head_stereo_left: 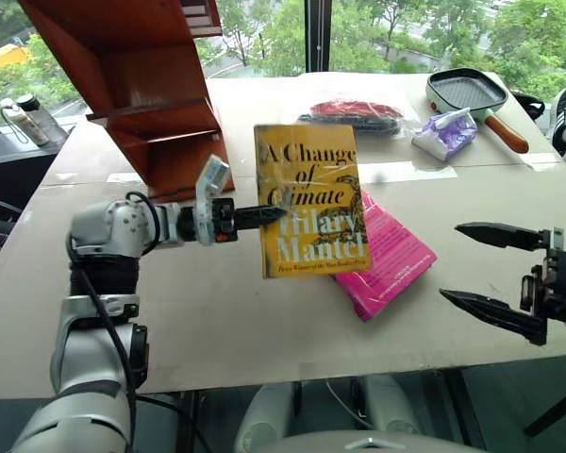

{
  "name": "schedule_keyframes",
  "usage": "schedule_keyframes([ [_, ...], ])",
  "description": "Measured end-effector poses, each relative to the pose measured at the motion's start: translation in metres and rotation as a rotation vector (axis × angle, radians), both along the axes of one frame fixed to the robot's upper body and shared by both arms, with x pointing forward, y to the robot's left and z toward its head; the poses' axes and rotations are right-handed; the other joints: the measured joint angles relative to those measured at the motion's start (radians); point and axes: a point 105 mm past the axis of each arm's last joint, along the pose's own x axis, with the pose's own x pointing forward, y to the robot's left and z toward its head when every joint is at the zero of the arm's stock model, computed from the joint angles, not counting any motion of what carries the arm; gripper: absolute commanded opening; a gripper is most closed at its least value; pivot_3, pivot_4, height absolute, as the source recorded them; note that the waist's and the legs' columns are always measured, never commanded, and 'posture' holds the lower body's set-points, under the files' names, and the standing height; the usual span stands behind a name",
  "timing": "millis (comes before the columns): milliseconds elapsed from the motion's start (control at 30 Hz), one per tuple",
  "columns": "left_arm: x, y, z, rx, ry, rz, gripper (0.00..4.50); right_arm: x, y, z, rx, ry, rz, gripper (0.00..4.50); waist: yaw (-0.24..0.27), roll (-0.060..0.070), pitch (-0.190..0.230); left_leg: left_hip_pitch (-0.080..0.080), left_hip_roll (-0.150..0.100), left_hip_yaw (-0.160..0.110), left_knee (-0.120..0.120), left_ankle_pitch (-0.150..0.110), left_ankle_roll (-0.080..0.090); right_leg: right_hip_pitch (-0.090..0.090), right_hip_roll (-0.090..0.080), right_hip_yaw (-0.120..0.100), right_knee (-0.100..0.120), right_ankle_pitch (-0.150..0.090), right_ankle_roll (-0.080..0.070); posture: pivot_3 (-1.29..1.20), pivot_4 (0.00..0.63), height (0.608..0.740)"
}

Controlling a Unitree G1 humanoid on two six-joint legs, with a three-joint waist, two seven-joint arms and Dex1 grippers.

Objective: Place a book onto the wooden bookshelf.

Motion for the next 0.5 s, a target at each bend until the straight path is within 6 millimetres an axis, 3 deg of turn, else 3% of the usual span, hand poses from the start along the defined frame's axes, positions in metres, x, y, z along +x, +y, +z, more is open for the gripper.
schedule_keyframes([
  [133, 0.006, -0.009, 0.079, 0.258, -0.502, 0.088, 0.27, 0.018, -0.012, 0.006, 0.028, -0.034, -0.041, 4.50, 0.013, -0.001, 0.001, -0.002, -0.002, 0.001, -0.001, 0.002, -0.003, 0.000, 0.001, -0.003, -0.003, 0.000, 0.000, 0.00, 0.150, 0.740],
  [233, -0.008, -0.020, 0.149, 0.485, -0.963, 0.154, 0.27, 0.037, -0.033, 0.009, 0.039, -0.065, -0.111, 4.50, 0.014, -0.001, 0.001, -0.002, -0.003, 0.005, -0.002, 0.002, -0.003, 0.000, 0.002, 0.000, -0.005, 0.001, 0.002, 0.00, 0.150, 0.740],
  [333, -0.017, -0.028, 0.175, 0.662, -1.245, 0.166, 0.27, 0.049, -0.040, 0.012, 0.046, -0.088, -0.133, 4.50, 0.008, 0.002, 0.000, 0.000, -0.003, 0.008, -0.004, 0.001, -0.003, 0.000, 0.002, 0.002, -0.006, 0.001, 0.002, 0.00, 0.150, 0.740],
  [400, -0.008, -0.028, 0.177, 0.952, -1.465, 0.177, 0.27, 0.059, -0.040, 0.015, 0.056, -0.120, -0.127, 4.50, 0.001, 0.002, 0.001, 0.000, -0.002, 0.009, -0.005, 0.002, -0.003, 0.000, 0.004, 0.002, -0.007, 0.001, 0.002, 0.00, 0.150, 0.740],
  [500, 0.003, -0.022, 0.181, 1.277, -1.663, 0.161, 0.27, 0.072, -0.042, 0.015, 0.050, -0.140, -0.128, 4.50, -0.004, 0.003, 0.001, -0.001, -0.001, 0.010, -0.005, 0.001, -0.002, 0.000, 0.006, 0.002, -0.008, 0.001, 0.002, 0.00, 0.150, 0.740],
])
